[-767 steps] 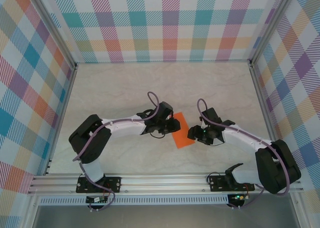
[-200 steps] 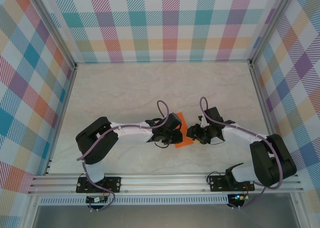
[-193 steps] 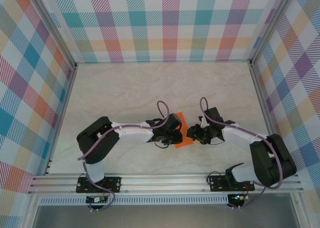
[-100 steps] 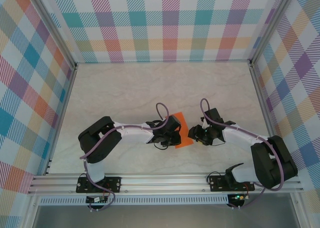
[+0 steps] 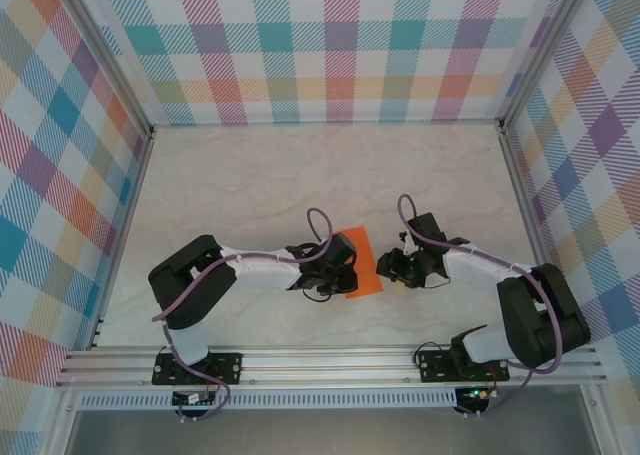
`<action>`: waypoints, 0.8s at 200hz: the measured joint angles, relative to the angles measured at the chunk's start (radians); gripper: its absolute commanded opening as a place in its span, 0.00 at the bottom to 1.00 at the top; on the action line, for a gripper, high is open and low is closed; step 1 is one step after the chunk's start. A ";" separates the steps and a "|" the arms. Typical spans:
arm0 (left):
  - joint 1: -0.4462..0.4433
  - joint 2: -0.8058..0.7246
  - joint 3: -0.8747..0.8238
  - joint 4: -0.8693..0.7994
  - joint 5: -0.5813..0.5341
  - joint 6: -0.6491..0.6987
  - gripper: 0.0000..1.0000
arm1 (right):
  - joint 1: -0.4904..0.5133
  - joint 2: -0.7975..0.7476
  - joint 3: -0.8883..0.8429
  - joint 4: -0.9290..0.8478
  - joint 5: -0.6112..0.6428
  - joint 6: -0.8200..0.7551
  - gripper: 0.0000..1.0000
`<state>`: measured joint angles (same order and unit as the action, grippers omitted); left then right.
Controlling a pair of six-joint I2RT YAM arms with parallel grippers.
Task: Fold a paper plane with a square sheet of paper (pick it up from the middle)
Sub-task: Third fold the triangle at the center of the table.
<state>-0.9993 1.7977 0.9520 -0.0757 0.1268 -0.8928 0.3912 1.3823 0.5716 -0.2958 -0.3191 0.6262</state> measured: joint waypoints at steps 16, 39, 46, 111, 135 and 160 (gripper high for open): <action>0.000 0.000 0.000 0.000 0.000 0.000 0.16 | -0.004 0.015 0.014 -0.016 -0.005 -0.008 0.46; 0.000 -0.008 -0.006 0.000 -0.001 0.001 0.17 | -0.006 0.026 0.026 -0.029 -0.011 -0.014 0.45; 0.000 -0.013 -0.011 -0.001 -0.001 0.003 0.17 | -0.006 0.027 0.027 -0.032 -0.011 -0.014 0.45; 0.000 -0.079 -0.035 -0.006 -0.017 0.019 0.19 | 0.006 0.027 0.077 0.056 -0.022 -0.019 0.45; 0.000 -0.077 -0.038 -0.003 -0.016 0.019 0.18 | 0.006 0.040 0.077 0.068 -0.029 -0.018 0.45; 0.000 -0.062 -0.039 0.000 -0.016 0.018 0.17 | 0.006 0.078 0.077 0.087 -0.059 -0.018 0.45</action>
<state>-0.9989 1.7355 0.9127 -0.0761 0.1104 -0.8745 0.3973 1.4601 0.6487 -0.2089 -0.3779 0.6079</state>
